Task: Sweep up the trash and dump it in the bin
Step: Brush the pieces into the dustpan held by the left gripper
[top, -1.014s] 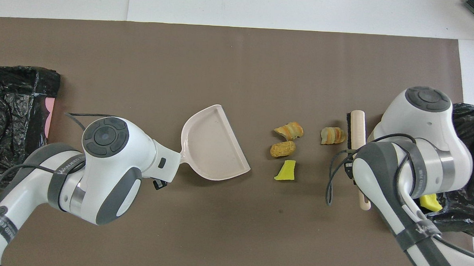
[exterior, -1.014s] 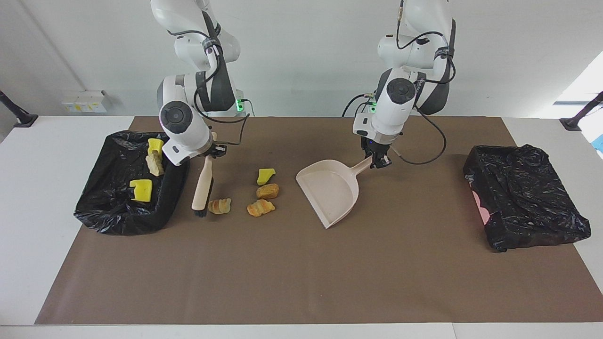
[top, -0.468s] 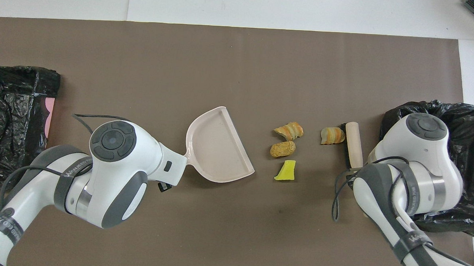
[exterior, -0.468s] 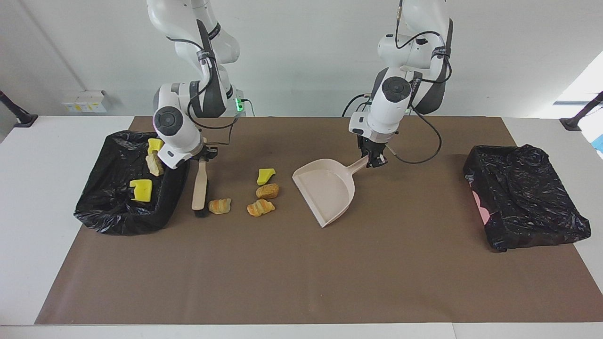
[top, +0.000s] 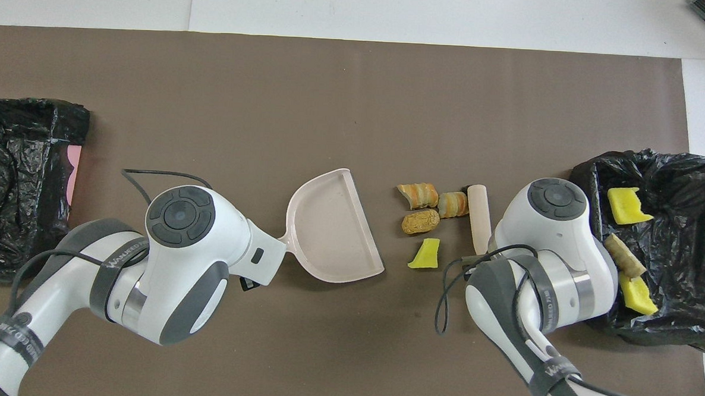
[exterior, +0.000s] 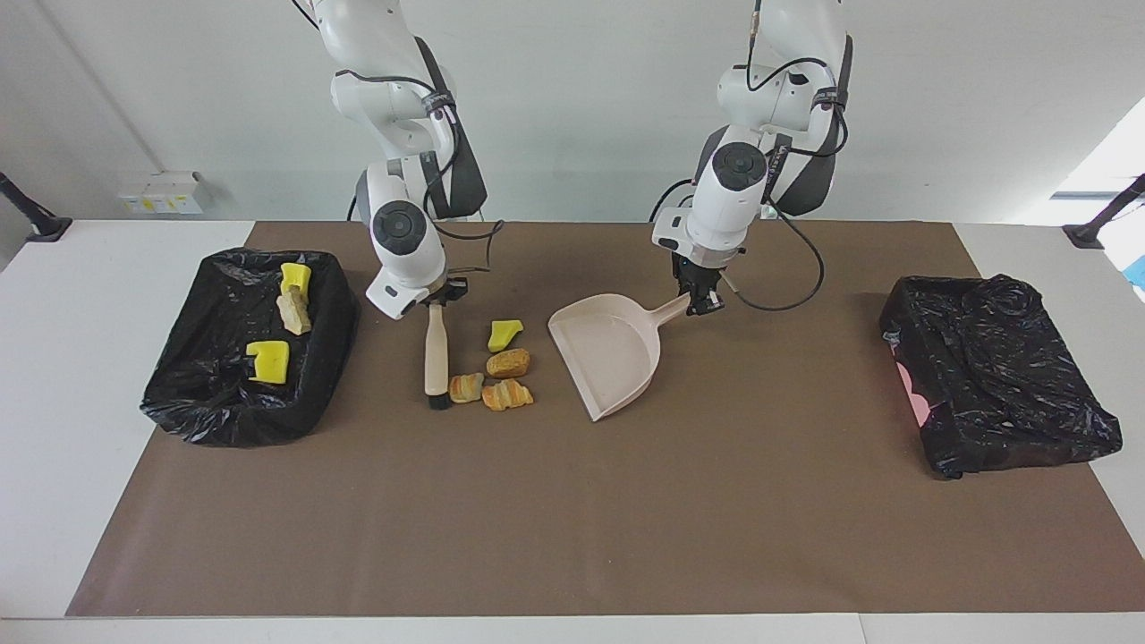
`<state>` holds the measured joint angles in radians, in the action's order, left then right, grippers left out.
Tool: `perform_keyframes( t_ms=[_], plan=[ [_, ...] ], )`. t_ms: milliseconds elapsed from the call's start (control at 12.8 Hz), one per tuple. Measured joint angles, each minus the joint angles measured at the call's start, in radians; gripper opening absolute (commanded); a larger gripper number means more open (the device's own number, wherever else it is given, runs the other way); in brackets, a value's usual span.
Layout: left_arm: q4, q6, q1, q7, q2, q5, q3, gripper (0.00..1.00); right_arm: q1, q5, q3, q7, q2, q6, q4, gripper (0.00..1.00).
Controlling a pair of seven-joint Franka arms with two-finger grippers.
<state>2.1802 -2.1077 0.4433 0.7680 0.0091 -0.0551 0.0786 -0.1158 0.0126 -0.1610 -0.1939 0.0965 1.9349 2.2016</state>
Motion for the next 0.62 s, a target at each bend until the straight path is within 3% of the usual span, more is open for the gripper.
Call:
perform_keyframes(
  t_ms=[624],
  plan=[
    [0.009, -0.003, -0.001, 0.003, 0.000, 0.000, -0.002, 0.00, -0.222, 0.246, -0.002, -0.097, 0.068, 0.054, -0.074, 0.00]
  ],
)
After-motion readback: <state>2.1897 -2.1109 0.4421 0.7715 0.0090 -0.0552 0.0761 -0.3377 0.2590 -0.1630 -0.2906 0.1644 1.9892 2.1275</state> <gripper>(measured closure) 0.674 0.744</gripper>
